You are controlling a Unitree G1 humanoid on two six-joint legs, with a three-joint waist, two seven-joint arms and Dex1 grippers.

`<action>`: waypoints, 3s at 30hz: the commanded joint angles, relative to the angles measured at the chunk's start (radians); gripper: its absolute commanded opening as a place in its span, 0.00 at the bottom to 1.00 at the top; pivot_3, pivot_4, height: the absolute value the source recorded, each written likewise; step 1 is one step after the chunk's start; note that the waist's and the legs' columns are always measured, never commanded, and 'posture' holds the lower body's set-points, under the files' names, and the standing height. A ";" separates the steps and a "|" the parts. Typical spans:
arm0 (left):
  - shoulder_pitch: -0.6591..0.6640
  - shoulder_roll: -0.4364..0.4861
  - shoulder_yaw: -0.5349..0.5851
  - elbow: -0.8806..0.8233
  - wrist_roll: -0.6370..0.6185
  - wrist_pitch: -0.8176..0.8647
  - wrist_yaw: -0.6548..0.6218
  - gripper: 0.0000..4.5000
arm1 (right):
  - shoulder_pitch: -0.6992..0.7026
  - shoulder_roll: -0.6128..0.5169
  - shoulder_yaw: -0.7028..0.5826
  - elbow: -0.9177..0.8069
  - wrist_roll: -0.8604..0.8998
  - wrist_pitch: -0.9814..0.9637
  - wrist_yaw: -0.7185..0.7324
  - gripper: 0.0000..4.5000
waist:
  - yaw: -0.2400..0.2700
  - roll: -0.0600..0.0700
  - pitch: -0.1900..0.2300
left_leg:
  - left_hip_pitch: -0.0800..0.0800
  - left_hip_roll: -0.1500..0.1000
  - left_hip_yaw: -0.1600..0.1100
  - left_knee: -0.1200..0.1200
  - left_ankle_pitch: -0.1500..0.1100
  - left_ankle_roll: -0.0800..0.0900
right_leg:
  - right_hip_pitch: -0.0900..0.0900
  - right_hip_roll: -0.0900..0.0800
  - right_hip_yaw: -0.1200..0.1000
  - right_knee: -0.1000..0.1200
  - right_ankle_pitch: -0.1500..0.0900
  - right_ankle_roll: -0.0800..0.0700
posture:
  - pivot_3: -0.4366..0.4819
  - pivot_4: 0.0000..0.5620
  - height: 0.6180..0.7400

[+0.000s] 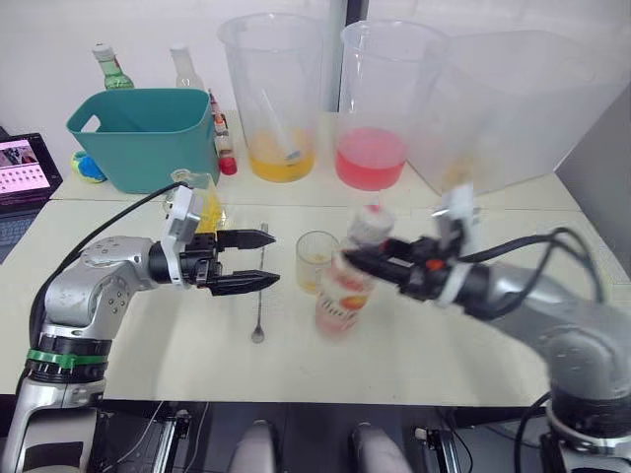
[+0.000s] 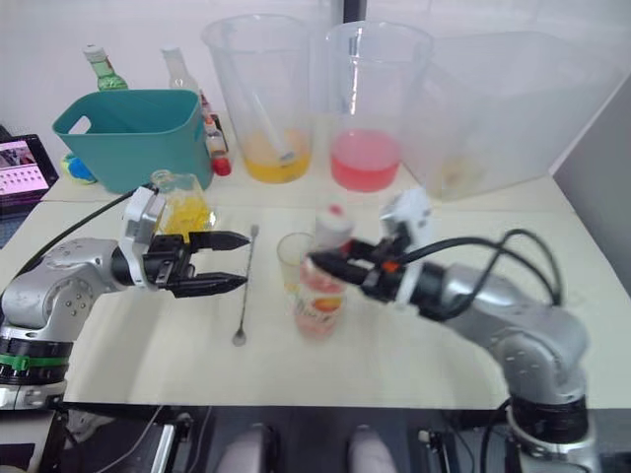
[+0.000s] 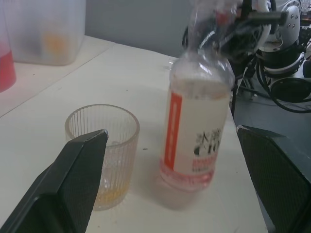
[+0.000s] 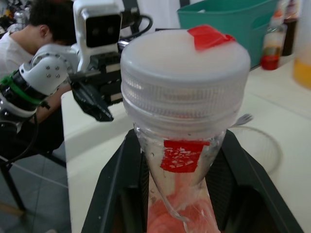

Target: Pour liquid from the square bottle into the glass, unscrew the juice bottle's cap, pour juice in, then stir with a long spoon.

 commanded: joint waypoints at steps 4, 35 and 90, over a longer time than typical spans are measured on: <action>0.009 0.035 0.044 -0.022 -0.008 -0.004 -0.015 1.00 | -0.004 0.027 0.060 -0.072 -0.082 -0.069 0.002 0.24 | 0.005 0.000 0.000 | 0.000 0.000 -0.002 0.000 0.000 0.000 | 0.000 0.000 -0.002 0.000 0.000 0.000 | 0.48 0.27 0.89; 0.064 0.114 0.091 -0.081 -0.026 0.012 -0.073 1.00 | -0.132 -0.167 0.168 0.330 -0.322 -0.436 0.762 0.99 | -0.005 -0.001 0.000 | 0.001 0.001 -0.003 0.000 0.000 0.000 | 0.001 0.001 -0.004 0.000 -0.001 -0.001 | 0.48 0.27 0.89; 0.148 0.082 0.021 -0.159 -0.059 -0.022 -0.078 1.00 | 0.088 0.199 0.084 -0.131 -0.263 -0.084 -0.052 0.31 | 0.002 0.000 0.002 | 0.000 0.002 -0.007 -0.002 0.001 -0.002 | 0.001 0.000 -0.012 0.001 -0.001 -0.006 | 0.48 0.27 0.89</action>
